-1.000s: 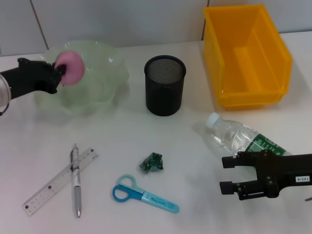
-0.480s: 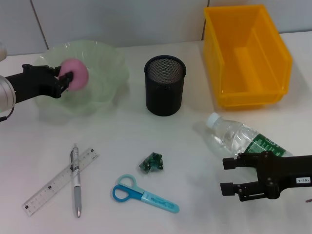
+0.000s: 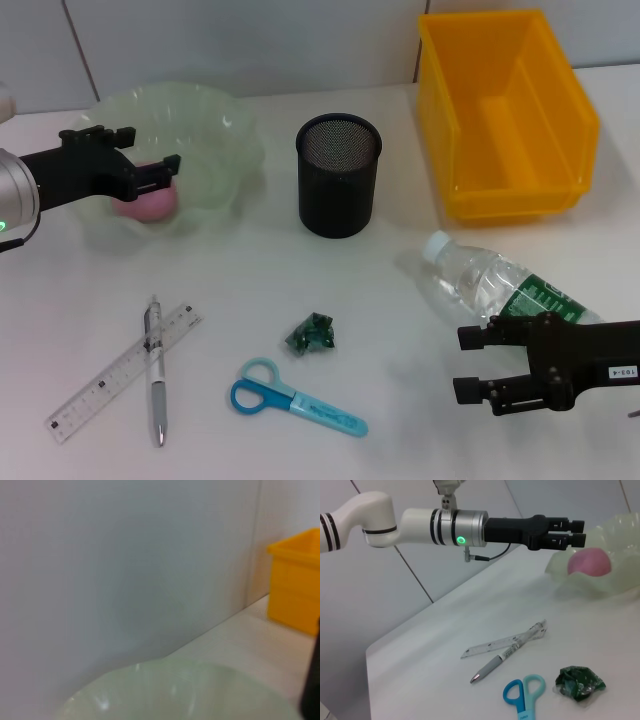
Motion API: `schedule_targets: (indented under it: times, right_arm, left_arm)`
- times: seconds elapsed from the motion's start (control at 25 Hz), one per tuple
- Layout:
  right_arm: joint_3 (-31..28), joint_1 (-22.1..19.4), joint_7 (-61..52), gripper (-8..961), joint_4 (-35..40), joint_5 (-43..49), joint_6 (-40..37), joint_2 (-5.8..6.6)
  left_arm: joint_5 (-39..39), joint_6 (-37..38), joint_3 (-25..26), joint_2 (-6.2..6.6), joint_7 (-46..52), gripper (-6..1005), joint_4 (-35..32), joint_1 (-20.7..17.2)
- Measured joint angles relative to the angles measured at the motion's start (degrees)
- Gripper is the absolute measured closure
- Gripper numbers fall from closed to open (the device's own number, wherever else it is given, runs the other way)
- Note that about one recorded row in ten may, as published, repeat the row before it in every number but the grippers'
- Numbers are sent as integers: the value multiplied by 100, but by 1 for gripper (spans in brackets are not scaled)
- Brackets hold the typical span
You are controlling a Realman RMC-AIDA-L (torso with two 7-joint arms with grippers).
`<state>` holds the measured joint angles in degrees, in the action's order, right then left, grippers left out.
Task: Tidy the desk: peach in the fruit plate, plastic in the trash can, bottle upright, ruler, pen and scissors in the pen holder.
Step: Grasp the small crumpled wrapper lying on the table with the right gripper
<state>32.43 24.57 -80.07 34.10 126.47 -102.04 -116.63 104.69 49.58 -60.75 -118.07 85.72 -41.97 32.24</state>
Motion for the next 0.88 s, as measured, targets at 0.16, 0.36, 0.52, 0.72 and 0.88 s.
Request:
schedule_targets:
  times: [0.16, 0.36, 0.52, 0.72, 0.88]
  right_arm:
    - [0, -7, 18, 197, 0, -1, 0, 0]
    - [0, -14, 26, 199, 0, -14, 0, 0]
    - [-5, -20, 28, 200, 0, -28, 0, 16]
    - [-15, -22, 31, 202, 15, -43, -12, 33]
    - [-18, -19, 29, 203, 39, -45, -33, 43]
  left_arm:
    - [-3, 734, 60, 36, 212, 313, -276, -76]
    - [-4, 1684, 130, 199, 604, 201, -458, -83]
    - [-11, 3550, 806, 407, 1024, 191, -551, -50]
    - [6, 4719, 1113, 474, 1152, 187, -482, -139]
    - [127, 5264, 994, 423, 1085, 187, -443, -319]
